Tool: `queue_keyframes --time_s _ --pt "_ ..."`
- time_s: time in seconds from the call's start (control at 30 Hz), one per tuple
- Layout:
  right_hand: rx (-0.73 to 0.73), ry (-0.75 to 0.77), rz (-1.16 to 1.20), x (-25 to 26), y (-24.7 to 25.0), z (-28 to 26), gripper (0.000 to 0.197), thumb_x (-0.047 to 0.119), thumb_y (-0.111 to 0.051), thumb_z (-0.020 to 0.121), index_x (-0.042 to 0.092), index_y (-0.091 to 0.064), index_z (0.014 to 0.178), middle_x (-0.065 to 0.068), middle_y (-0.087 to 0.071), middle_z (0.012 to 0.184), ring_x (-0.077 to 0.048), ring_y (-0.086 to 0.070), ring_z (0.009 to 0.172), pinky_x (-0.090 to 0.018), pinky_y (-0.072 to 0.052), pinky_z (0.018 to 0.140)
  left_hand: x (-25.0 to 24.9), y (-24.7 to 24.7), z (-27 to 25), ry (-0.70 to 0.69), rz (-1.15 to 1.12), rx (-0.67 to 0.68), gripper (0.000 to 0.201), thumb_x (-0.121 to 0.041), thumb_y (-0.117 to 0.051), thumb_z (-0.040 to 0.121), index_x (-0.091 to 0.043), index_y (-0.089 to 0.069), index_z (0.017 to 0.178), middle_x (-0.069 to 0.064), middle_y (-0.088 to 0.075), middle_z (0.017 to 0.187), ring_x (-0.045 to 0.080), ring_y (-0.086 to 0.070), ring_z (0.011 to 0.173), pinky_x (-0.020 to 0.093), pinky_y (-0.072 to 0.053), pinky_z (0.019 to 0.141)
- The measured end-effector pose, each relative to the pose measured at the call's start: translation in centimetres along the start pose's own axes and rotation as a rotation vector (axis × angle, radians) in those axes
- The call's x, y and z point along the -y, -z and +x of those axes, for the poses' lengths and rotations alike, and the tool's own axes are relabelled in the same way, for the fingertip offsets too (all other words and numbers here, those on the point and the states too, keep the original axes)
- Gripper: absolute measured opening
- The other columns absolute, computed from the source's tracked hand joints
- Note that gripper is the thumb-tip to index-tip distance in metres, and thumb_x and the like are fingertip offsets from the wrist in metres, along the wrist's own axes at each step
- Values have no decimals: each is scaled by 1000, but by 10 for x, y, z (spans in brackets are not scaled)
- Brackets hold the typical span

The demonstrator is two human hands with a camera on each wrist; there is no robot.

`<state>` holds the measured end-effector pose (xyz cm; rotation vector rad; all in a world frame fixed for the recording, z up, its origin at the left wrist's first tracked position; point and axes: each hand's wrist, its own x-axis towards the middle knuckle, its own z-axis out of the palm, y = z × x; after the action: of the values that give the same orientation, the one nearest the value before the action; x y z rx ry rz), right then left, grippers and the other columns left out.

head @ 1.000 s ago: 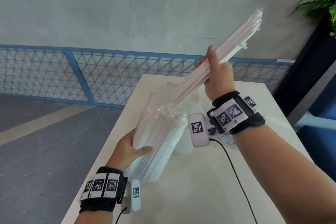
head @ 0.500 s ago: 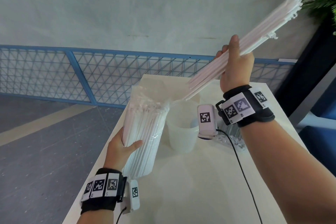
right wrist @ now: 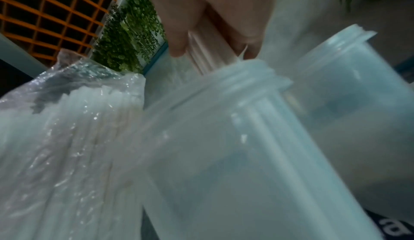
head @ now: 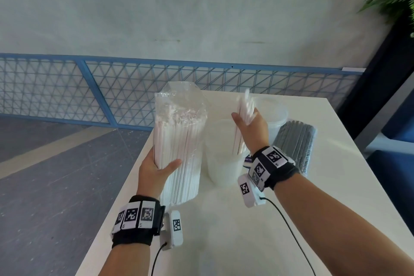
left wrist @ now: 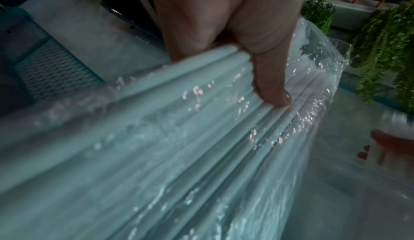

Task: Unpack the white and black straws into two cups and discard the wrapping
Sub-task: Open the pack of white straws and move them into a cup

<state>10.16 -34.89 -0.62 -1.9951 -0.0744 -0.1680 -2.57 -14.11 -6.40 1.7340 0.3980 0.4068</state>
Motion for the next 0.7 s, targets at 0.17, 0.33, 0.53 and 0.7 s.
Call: queue_keyframes --time_s 0.17,0.33,0.53,0.7 --pt "21 -42 -176 -18 4 -6 73 32 -73 76 4 -36 133 -15 -41 133 -32 -43 121 -39 -37 102 3 -1 1 11 -29 -4 46 -15 -80 69 -21 -58 108 3 -67 101 18 -64 95 32 -50 83" --pt "190 -208 -282 -35 6 -6 61 11 -60 82 0 -32 135 -22 -52 121 -36 -52 113 -38 -44 87 1 -2 1 11 -47 5 44 -13 -80 69 -22 -57 105 2 -66 99 20 -63 94 32 -50 81" --pt "94 -238 -347 -52 31 -2 42 2 -50 83 -1 -48 125 -21 -57 114 -34 -56 102 -33 -45 81 0 -14 -2 1 -61 82 46 -10 -79 70 -18 -57 109 -1 -66 98 14 -64 93 31 -51 81" --pt "59 -261 -344 -61 52 -11 66 19 -66 81 4 -34 136 -22 -45 132 -35 -46 117 -42 -41 97 5 -33 -4 27 -112 151 45 -9 -79 70 -18 -57 108 3 -67 101 17 -65 95 33 -52 83"
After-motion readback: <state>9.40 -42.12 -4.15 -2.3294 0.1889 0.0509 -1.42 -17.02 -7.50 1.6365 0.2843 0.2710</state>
